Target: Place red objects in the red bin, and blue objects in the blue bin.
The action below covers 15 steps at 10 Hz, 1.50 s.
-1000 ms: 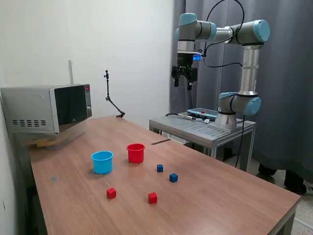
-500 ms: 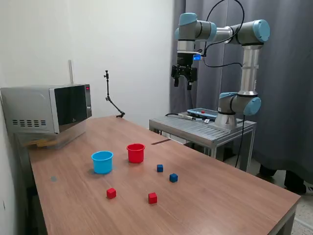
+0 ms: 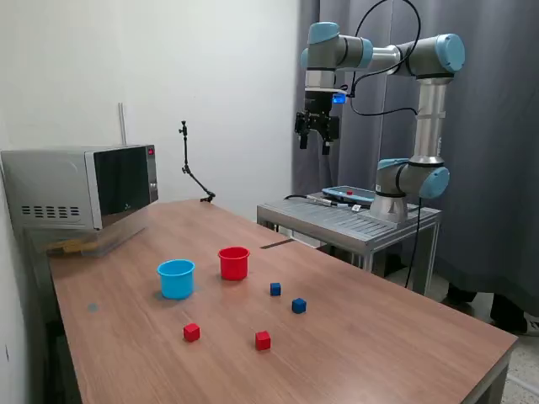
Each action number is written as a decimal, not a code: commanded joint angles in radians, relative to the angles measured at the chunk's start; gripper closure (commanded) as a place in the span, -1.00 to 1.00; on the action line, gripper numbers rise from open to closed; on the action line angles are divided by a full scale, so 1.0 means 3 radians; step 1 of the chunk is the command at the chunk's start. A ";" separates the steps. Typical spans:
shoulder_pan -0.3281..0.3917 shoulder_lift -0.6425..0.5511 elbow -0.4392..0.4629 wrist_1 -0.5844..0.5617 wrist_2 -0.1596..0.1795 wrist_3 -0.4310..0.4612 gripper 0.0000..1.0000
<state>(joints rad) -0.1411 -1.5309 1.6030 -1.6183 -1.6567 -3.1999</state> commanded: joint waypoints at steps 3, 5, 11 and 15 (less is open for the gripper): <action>-0.0005 0.0000 -0.0020 -0.0046 0.0010 0.0020 -1.00; -0.0010 0.0000 -0.0041 -0.0046 0.0005 0.0015 -1.00; -0.0005 0.0000 -0.0015 -0.0046 0.0005 0.0015 -1.00; -0.0010 0.0000 -0.0015 -0.0046 0.0005 0.0015 -1.00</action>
